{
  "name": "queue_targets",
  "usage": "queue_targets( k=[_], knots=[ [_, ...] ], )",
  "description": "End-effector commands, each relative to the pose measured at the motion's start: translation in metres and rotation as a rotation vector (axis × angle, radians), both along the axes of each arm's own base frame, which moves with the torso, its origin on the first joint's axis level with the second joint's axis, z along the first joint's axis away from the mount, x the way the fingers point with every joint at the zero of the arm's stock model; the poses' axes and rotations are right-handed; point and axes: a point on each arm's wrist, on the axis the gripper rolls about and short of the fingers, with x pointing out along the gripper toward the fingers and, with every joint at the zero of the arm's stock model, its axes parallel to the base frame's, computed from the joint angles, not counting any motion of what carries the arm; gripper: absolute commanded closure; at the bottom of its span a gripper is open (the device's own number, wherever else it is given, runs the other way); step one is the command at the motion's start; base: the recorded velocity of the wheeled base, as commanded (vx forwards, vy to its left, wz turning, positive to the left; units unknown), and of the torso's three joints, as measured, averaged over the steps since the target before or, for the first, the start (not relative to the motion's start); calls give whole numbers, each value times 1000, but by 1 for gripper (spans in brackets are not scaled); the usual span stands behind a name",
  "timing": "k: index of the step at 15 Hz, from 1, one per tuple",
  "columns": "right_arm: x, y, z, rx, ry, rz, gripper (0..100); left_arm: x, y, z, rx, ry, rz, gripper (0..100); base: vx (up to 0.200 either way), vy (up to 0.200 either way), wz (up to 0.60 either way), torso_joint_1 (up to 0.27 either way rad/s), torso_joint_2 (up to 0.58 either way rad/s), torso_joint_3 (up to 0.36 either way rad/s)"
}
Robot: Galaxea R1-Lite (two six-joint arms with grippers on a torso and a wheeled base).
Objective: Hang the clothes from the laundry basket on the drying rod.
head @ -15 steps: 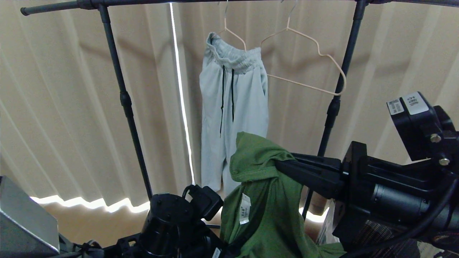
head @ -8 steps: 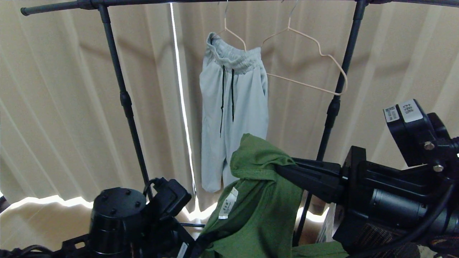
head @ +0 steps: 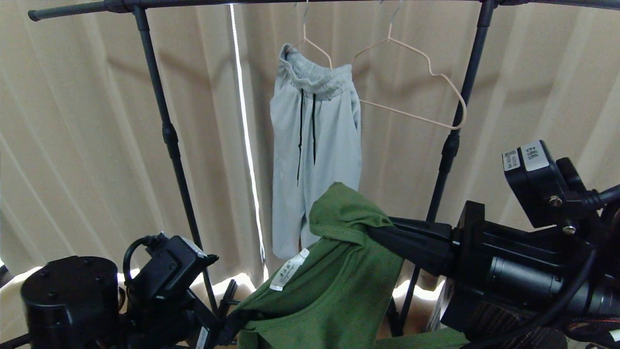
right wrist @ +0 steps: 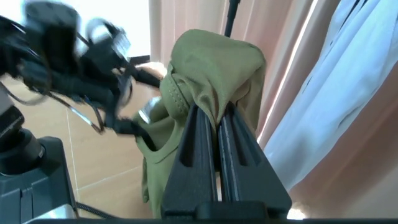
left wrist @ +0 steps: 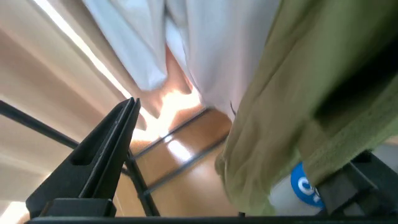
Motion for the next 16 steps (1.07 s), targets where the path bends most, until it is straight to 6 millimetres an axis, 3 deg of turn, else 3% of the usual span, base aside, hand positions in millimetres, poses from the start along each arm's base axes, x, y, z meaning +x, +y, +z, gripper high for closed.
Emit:
queue_targets(
  k=[1,9,10,16],
  knots=[
    [1,2,-4,-11,9,0,100,-6,7,14,-41,-59,12,0,0,0,0,0,0,0],
    [-1,-1,-3,-9,5,-2,100,-8,19,10,12,-78,41,0,0,0,0,0,0,0],
    [-1,-1,-3,-9,5,-2,100,-8,19,10,13,-77,41,100,0,0,0,0,0,0],
    [-1,-1,-4,-13,9,-2,100,-24,29,20,46,-179,12,100,0,0,0,0,0,0]
  ],
)
